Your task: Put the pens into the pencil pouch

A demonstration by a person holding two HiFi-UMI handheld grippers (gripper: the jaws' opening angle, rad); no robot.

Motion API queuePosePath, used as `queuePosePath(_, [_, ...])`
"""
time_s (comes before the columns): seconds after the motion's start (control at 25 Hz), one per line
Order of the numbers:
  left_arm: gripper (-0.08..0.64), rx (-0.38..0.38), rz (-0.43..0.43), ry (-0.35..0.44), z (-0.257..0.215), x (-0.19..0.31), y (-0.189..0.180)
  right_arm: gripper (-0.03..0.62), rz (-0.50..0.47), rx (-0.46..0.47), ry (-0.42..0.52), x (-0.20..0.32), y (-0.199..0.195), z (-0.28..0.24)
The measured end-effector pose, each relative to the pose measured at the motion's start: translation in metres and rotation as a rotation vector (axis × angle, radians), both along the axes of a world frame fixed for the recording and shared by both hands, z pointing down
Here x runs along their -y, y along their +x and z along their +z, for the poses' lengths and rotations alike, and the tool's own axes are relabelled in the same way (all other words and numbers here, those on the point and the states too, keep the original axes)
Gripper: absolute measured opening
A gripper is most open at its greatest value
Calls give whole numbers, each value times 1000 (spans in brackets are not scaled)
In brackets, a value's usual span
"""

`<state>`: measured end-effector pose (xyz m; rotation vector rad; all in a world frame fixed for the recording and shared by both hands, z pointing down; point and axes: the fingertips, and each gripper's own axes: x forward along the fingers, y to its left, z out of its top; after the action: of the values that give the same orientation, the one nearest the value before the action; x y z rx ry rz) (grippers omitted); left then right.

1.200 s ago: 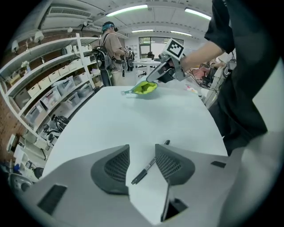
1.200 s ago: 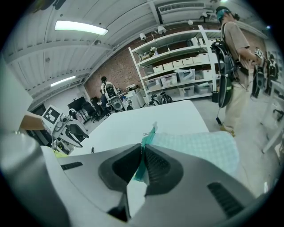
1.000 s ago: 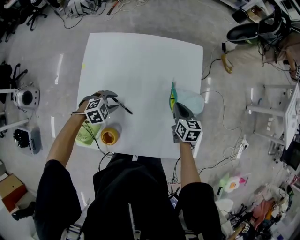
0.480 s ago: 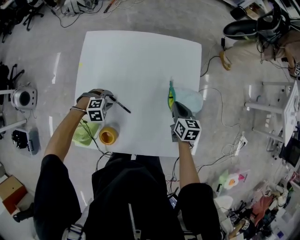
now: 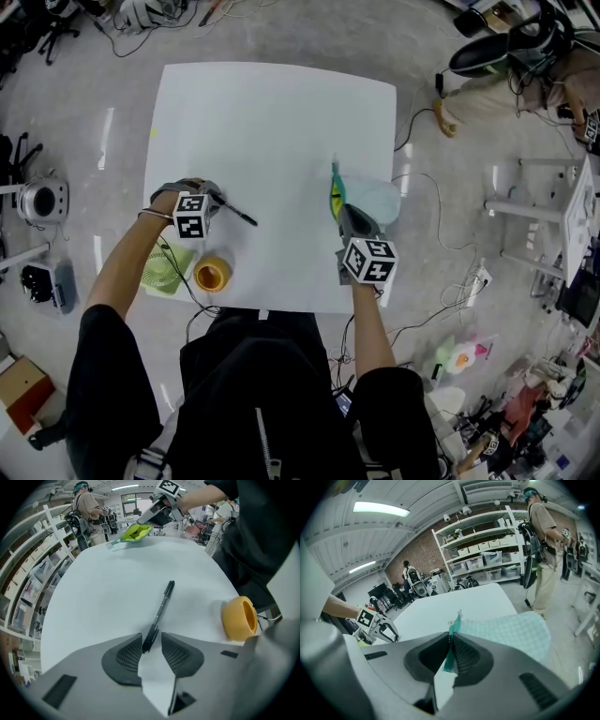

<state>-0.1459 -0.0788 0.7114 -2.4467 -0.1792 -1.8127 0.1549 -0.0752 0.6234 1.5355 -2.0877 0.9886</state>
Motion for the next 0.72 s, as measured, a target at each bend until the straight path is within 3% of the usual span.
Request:
queuePosePath(0.28, [80,-23,-22,-21,1,-5,-3,34,5,-2,-2,2,0,2])
queuePosePath(0.72, [72,-118,-131,-10,-15,3,-2,34,32,-11,14,8,-4,-8])
